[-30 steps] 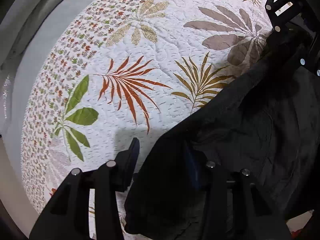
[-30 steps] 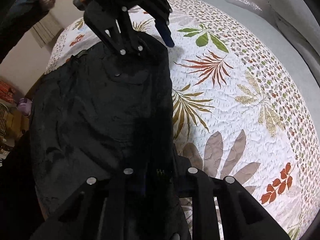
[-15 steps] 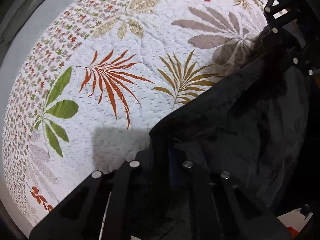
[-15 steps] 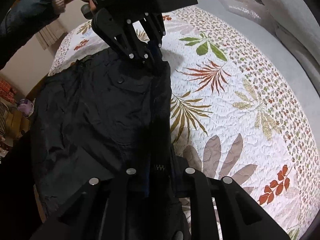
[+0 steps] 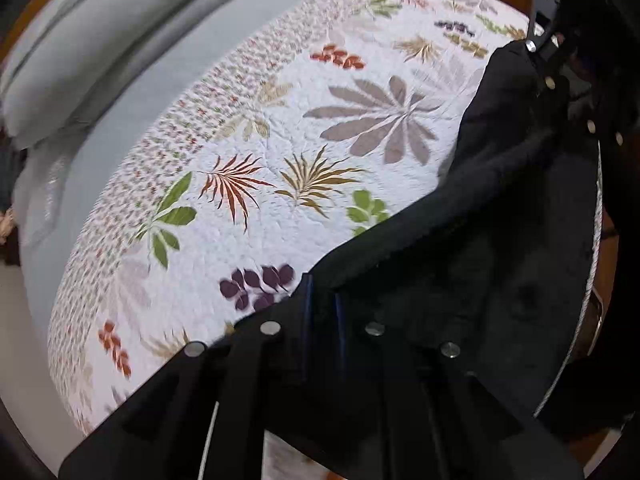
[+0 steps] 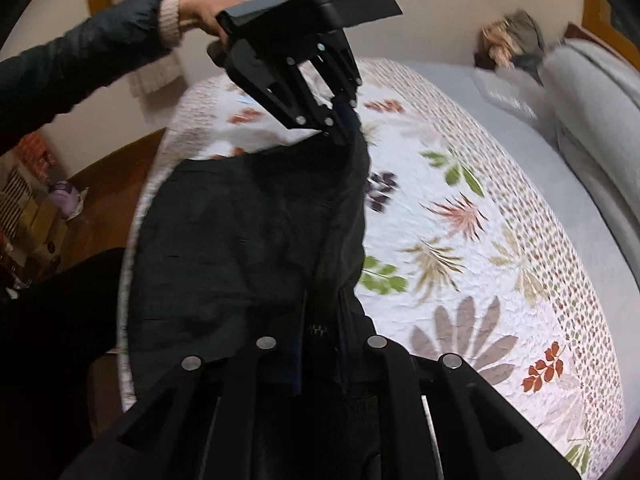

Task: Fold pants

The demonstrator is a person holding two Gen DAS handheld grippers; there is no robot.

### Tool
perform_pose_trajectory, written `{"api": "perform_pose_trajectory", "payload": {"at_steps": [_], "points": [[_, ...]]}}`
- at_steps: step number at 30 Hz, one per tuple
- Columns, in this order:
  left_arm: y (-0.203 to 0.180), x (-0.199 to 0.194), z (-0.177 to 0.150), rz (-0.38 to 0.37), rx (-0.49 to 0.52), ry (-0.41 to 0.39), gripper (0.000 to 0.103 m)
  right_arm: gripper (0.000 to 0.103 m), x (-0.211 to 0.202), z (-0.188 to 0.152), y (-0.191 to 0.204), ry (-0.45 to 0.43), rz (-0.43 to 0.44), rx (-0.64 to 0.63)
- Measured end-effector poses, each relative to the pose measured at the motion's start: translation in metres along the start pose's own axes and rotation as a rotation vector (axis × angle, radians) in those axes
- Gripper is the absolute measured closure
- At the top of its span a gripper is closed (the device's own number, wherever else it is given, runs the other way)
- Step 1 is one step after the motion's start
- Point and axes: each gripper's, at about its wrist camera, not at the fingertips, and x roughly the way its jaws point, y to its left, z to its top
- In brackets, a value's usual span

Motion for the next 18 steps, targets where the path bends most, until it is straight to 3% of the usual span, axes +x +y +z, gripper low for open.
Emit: {"api": "perform_pose_trajectory", "payload": {"at_steps": [6, 18], "points": [[-0.071, -0.043, -0.042, 0.091, -0.021, -0.047, 0.092, 0.09, -0.005, -0.011, 0.069, 0.008, 0.007, -0.087], [-0.142, -0.055, -0.115, -0.02, -0.226, -0.11, 0.082, 0.09, 0.017, -0.054, 0.134, 0.012, 0.085, -0.058]]}}
